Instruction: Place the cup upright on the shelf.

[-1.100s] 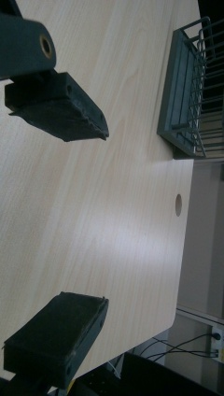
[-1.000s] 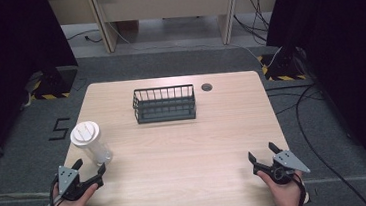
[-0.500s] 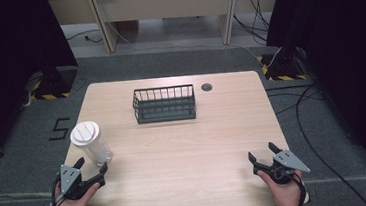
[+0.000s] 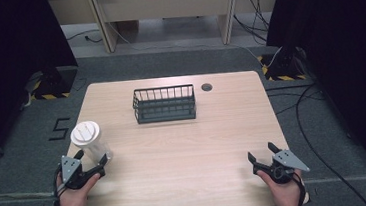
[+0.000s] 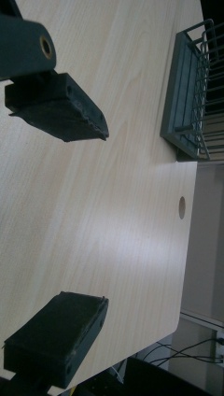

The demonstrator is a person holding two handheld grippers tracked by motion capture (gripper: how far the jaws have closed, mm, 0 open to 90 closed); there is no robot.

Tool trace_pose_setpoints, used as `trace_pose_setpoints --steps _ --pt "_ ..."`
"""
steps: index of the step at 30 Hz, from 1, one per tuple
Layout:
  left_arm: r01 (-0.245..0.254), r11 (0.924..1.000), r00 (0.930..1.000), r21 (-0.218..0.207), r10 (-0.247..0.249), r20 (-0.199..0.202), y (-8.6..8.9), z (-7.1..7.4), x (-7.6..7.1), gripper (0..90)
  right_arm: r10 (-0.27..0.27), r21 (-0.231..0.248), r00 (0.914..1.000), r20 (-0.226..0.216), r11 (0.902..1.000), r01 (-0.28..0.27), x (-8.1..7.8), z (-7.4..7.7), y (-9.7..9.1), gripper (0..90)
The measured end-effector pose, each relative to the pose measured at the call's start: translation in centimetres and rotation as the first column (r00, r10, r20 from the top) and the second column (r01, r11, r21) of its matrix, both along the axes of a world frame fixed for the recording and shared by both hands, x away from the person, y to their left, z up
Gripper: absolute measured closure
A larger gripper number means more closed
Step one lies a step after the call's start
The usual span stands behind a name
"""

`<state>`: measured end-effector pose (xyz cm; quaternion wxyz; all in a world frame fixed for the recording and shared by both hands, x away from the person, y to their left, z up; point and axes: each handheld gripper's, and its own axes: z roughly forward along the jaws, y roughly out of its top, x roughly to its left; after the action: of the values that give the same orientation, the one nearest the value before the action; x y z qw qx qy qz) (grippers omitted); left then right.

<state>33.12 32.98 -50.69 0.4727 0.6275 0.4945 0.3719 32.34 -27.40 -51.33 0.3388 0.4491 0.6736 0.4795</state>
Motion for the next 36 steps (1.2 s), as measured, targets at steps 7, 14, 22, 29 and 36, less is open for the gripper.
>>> trace_pose_setpoints --steps 7,14,22,29,36 --pt "0.007 0.9999 1.0 -0.012 -0.007 0.001 0.4 -0.3 1.5 14.1 0.0 -0.001 1.0 -0.005 1.0 0.0 0.0 0.0 0.0 16.6" --pt "0.018 0.9998 0.9997 -0.001 -0.018 0.014 0.5 -0.5 2.6 14.2 0.004 -0.006 1.0 -0.007 1.0 -0.004 0.0 0.0 0.0 16.6" --pt "0.032 0.9995 0.999 -0.006 -0.032 0.031 0.6 -0.8 3.0 17.0 0.004 -0.009 0.9999 -0.013 1.0 -0.004 0.1 0.0 0.1 16.9" --pt "0.022 0.9997 0.9995 -0.014 -0.021 0.023 0.4 -0.6 2.9 17.5 0.007 -0.008 0.9998 -0.016 0.9999 -0.007 0.1 0.0 0.2 17.2" --pt "0.03 0.9995 0.9986 -0.009 -0.03 0.045 -0.1 0.5 2.8 17.5 0.007 -0.006 0.9998 -0.016 1.0 -0.007 0.1 0.0 0.2 17.3"
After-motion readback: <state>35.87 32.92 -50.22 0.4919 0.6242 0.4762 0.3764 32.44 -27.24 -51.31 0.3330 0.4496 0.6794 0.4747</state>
